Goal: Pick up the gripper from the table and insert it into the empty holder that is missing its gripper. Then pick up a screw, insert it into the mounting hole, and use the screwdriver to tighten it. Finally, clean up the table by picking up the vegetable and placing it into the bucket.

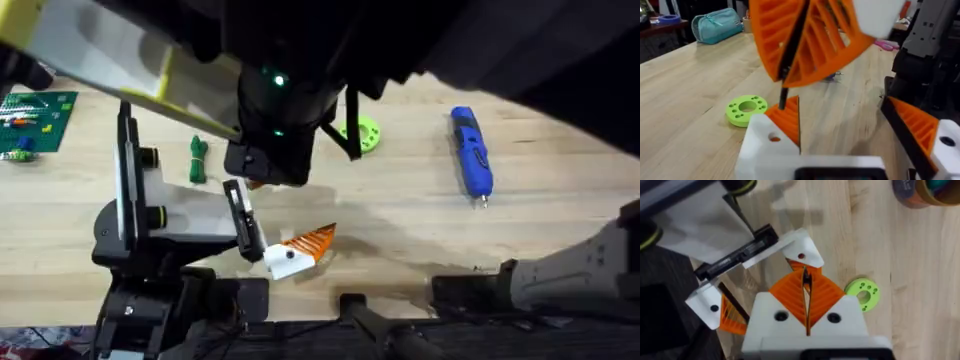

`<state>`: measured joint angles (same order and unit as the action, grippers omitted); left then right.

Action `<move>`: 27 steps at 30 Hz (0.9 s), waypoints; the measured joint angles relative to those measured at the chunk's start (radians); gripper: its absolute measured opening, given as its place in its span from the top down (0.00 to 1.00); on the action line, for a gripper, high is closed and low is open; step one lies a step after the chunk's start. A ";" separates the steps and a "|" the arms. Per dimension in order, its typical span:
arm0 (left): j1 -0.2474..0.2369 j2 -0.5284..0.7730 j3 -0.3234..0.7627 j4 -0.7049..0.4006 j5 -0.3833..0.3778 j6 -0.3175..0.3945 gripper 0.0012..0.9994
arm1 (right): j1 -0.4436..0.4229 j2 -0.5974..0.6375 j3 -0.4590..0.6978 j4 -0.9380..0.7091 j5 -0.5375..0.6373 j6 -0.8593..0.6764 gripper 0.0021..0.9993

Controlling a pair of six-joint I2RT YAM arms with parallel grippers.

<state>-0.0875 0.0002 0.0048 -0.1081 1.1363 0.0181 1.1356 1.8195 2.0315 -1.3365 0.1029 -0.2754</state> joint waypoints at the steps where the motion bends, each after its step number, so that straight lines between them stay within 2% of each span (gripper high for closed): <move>1: 0.000 0.000 0.000 0.000 0.000 0.000 0.01 | 0.001 0.000 0.000 -0.007 0.000 -0.003 1.00; 27: 0.000 0.000 0.000 0.000 0.000 0.000 0.01 | 0.005 0.000 0.000 -0.002 0.000 -0.045 1.00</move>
